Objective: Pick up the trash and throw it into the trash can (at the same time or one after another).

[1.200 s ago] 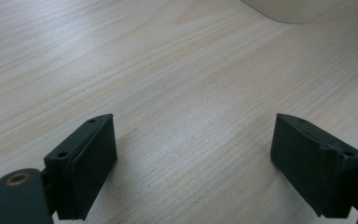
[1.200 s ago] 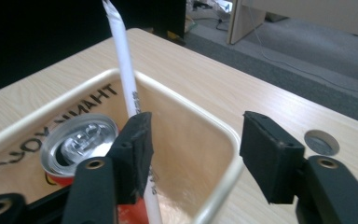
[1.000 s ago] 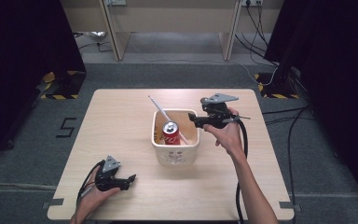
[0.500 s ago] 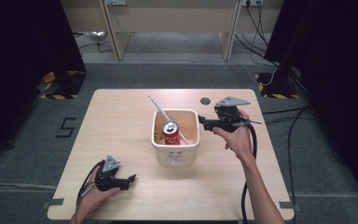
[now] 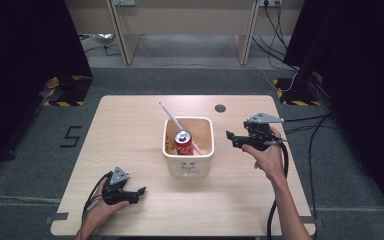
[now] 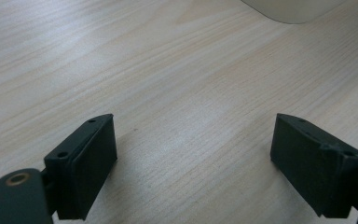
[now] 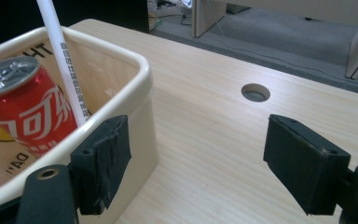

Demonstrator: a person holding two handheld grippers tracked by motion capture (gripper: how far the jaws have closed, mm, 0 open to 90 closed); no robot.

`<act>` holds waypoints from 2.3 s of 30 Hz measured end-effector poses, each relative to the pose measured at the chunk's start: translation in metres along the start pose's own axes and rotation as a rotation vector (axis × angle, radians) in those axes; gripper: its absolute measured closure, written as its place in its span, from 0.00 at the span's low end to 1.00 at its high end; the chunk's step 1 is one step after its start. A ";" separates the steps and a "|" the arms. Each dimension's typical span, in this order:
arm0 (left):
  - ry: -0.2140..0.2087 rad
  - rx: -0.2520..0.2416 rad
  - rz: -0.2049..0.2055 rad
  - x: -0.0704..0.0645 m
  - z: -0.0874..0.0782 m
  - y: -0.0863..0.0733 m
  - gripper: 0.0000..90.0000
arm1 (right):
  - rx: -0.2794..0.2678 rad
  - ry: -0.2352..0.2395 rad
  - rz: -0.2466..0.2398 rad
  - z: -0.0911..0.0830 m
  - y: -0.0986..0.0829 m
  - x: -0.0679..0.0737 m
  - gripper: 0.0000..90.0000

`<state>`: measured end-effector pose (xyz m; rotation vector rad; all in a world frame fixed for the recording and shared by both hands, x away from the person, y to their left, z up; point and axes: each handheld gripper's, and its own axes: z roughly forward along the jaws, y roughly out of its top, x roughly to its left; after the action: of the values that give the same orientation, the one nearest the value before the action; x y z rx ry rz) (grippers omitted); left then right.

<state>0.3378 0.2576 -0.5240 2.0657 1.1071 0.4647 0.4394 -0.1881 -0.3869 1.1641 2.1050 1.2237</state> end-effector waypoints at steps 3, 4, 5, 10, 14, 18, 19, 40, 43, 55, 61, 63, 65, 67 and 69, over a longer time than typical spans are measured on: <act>0.000 0.000 0.001 0.000 0.000 0.000 0.15 | 0.003 -0.003 0.007 0.001 -0.007 -0.003 0.24; 0.000 0.000 0.001 0.000 0.000 0.000 0.15 | 0.006 -0.003 0.009 0.001 -0.009 -0.004 0.24; 0.000 0.000 0.000 0.000 0.000 0.000 0.15 | 0.008 -0.003 0.012 0.001 -0.011 -0.004 0.24; 0.000 0.000 0.000 0.000 0.000 0.000 0.15 | 0.022 -0.025 0.001 0.000 -0.020 -0.005 0.24; 0.000 0.000 0.001 0.000 0.000 0.000 0.15 | 0.033 -0.025 -0.006 -0.001 -0.028 -0.004 0.24; 0.000 0.000 0.002 0.000 0.000 0.000 0.15 | 0.038 -0.041 -0.022 -0.003 -0.035 -0.002 0.23; 0.000 0.000 0.001 0.000 0.000 0.000 0.15 | 0.038 -0.032 -0.016 -0.003 -0.038 -0.002 0.23; 0.000 0.000 0.000 0.000 0.000 0.000 0.15 | 0.092 -0.064 -0.077 -0.011 -0.078 0.016 0.23; 0.001 0.000 0.001 0.000 0.000 0.000 0.15 | 0.105 -0.060 -0.068 -0.011 -0.083 0.016 0.23; 0.001 0.000 0.002 0.000 0.000 0.000 0.15 | 0.156 -0.050 -0.064 -0.008 -0.108 0.021 0.23; 0.000 0.000 0.000 0.000 0.000 0.000 0.15 | 0.181 -0.048 -0.063 -0.007 -0.121 0.023 0.23; 0.000 0.000 0.001 0.000 0.000 0.000 0.15 | 0.194 -0.050 -0.061 -0.007 -0.125 0.023 0.23; 0.000 0.000 0.001 0.000 0.000 0.000 0.15 | 0.199 -0.053 -0.055 -0.007 -0.130 0.024 0.23; 0.000 0.000 0.000 0.000 0.000 0.000 0.15 | 0.209 -0.054 -0.054 -0.007 -0.135 0.024 0.22; 0.000 0.000 0.000 0.000 0.000 0.000 0.15 | 0.224 -0.070 -0.056 -0.007 -0.138 0.025 0.22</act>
<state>0.3378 0.2576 -0.5240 2.0656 1.1070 0.4651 0.3592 -0.2059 -0.5013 1.2133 2.2492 0.9264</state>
